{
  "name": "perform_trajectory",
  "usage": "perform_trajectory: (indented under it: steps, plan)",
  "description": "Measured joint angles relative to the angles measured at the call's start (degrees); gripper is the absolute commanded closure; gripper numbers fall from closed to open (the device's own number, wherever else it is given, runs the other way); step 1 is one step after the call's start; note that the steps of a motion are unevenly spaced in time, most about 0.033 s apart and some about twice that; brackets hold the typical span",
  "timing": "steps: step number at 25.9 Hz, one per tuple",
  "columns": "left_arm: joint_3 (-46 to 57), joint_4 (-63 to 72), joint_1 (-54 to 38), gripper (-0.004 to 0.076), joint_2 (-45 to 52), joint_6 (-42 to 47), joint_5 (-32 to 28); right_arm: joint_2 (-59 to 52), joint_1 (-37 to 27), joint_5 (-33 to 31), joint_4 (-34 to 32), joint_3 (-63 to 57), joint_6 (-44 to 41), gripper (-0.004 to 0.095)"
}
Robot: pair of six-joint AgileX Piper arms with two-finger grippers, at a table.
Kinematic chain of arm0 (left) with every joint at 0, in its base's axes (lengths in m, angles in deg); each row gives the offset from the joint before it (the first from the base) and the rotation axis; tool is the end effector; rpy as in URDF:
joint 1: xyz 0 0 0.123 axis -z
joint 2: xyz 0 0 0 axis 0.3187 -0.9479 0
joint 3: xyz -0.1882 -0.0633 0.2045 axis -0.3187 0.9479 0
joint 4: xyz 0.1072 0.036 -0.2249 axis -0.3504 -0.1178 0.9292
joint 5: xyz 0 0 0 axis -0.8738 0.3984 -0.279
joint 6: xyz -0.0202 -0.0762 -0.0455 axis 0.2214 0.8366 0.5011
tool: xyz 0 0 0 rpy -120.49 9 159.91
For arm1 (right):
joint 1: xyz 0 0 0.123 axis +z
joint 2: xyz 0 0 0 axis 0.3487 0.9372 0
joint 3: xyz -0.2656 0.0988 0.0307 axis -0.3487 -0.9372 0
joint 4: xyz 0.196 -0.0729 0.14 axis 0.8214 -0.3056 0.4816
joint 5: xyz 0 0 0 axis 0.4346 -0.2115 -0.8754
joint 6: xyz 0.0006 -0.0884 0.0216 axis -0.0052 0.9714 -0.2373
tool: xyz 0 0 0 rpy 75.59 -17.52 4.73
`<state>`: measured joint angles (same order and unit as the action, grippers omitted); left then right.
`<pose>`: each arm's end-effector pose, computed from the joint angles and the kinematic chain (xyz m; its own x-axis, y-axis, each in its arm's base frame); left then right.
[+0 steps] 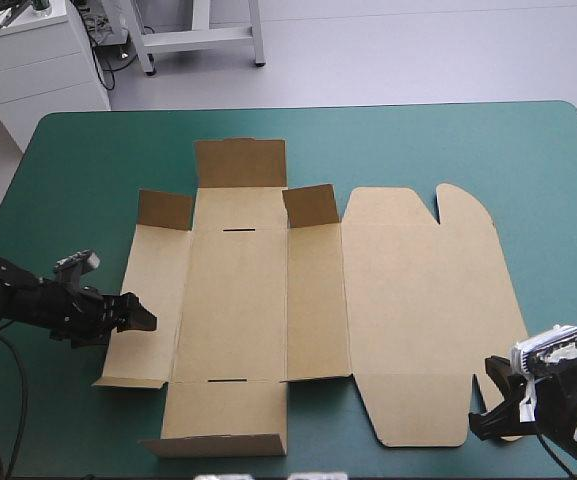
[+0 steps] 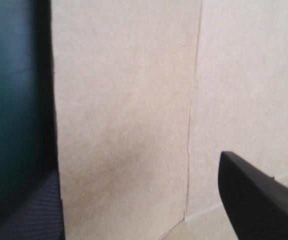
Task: Fold the box
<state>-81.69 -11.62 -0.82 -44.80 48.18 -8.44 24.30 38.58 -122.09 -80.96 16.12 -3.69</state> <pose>0.2313 0.0284 0.2200 -0.9847 -0.1120 -0.1336 -0.0240 0.8460 -0.5326 0.0493 0.0250 0.3232 -0.5537 -0.1897 -0.8108 -0.3861 0.9212 0.0481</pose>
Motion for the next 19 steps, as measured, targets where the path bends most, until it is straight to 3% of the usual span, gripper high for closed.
perform_trajectory:
  steps: [3, 12, 19]
  plan:
    - [0.0, 1.7, 3.6, 0.0156, 0.0, -0.1, 3.1, 0.0, 0.0, 0.0, 0.0, 0.0, 0.0, 0.0931]
    - [-0.1, 8.4, 4.5, 0.0161, 0.0, 0.0, 3.5, 0.0, 0.0, 0.0, 0.0, 0.0, 0.0, 0.0931]
    - [-0.1, 8.4, 4.5, 0.0253, 0.0, 3.1, 3.5, 0.0, 0.0, 0.0, 0.0, 0.0, -0.1, 0.0931]
